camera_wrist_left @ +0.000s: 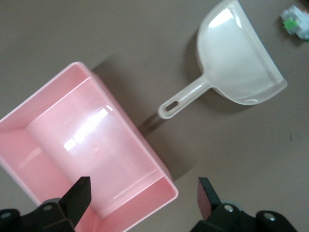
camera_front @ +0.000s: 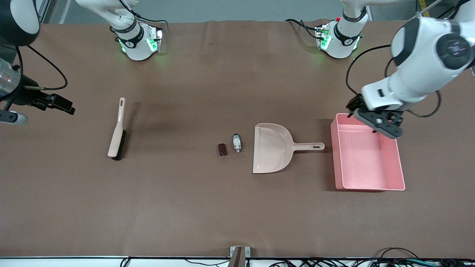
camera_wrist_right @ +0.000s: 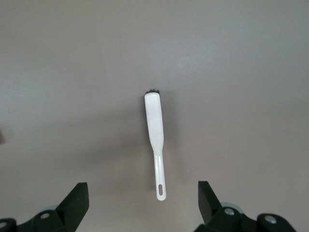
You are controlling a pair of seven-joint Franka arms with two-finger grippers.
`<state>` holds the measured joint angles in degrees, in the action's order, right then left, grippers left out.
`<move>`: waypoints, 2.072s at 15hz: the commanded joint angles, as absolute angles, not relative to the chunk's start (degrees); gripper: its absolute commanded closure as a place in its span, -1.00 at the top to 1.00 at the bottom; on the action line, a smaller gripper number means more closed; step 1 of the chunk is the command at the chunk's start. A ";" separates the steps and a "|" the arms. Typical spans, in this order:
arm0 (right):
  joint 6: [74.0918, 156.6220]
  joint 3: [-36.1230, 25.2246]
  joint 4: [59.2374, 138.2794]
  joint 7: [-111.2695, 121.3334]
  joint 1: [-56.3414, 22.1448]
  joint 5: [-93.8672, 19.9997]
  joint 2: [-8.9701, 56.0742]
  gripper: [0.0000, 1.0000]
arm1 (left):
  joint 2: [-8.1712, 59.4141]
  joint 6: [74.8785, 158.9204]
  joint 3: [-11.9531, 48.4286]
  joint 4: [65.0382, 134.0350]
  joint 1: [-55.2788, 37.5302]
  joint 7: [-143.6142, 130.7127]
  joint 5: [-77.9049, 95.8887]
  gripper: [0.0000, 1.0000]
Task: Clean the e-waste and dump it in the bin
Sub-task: 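Reach the left gripper to the dustpan handle while the right gripper reaches the brush, then grasp the dustpan handle with the left gripper while the right gripper grasps the brush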
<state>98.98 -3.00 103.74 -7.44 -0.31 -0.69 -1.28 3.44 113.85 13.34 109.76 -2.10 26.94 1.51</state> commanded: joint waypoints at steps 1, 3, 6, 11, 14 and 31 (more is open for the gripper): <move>101.69 -2.64 110.90 -7.47 0.88 -1.49 -3.16 1.00 | 8.68 118.28 16.25 109.95 -2.02 33.64 2.02 0.93; 104.66 -2.64 115.46 -7.47 0.53 -1.58 -4.74 1.00 | 12.55 123.20 18.71 110.04 -2.02 37.07 1.50 0.93; 112.74 -2.55 125.21 -7.47 0.61 -1.58 -8.60 1.00 | 16.77 127.25 19.86 109.86 -2.11 43.03 -1.05 0.89; 118.02 -2.46 133.14 -7.47 -0.17 -1.76 -11.42 1.00 | 20.99 130.86 20.30 110.04 -2.11 57.36 -1.14 0.86; 127.94 -2.46 139.99 -7.38 0.00 -1.76 -11.95 1.00 | 22.93 133.15 20.39 109.69 -1.85 63.80 -1.23 0.81; 160.93 -2.46 156.27 -6.42 -1.58 -0.88 0.62 0.66 | 29.88 145.55 21.80 113.20 -2.46 66.71 -1.32 0.70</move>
<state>159.54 -2.50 154.44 -7.24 -1.75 -0.94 1.42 30.55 144.46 21.39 111.79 -2.99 66.13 -0.50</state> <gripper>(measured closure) 0.066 0.145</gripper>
